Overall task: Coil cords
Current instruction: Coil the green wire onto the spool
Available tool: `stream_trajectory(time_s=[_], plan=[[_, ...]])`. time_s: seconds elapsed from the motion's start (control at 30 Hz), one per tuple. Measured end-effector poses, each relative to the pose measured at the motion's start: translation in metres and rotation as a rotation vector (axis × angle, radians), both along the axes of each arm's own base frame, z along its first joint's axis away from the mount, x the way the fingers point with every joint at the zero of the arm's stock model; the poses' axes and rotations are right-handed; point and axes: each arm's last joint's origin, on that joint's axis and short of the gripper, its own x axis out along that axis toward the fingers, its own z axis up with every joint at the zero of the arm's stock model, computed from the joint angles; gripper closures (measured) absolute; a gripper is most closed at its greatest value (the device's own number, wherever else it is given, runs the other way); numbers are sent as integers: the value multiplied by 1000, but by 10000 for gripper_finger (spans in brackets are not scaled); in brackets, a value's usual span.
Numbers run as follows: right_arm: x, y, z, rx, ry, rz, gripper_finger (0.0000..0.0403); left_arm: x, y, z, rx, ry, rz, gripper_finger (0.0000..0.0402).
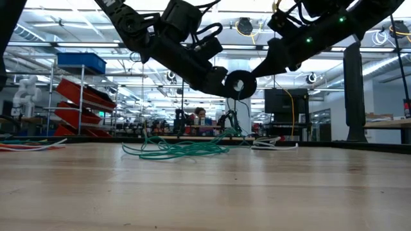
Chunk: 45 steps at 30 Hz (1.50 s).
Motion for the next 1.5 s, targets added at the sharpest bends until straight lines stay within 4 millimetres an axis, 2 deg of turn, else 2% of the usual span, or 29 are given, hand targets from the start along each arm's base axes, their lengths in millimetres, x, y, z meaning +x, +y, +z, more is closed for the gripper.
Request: stream_trajectory(time_s=[0.2, 0.8, 1.1, 1.5], plan=[[0, 0, 2, -8, -21, -11, 403, 1, 4, 1, -78, -43, -69, 378], [1, -1, 6, -34, -47, -22, 403, 0, 8, 12, -65, -103, -84, 307], [0, -1, 1, -17, -5, -28, 403, -7, 6, 18, -65, -40, -102, 301], [0, -1, 2, 0, -27, -39, 403, -10, 6, 26, -76, -52, -128, 301]])
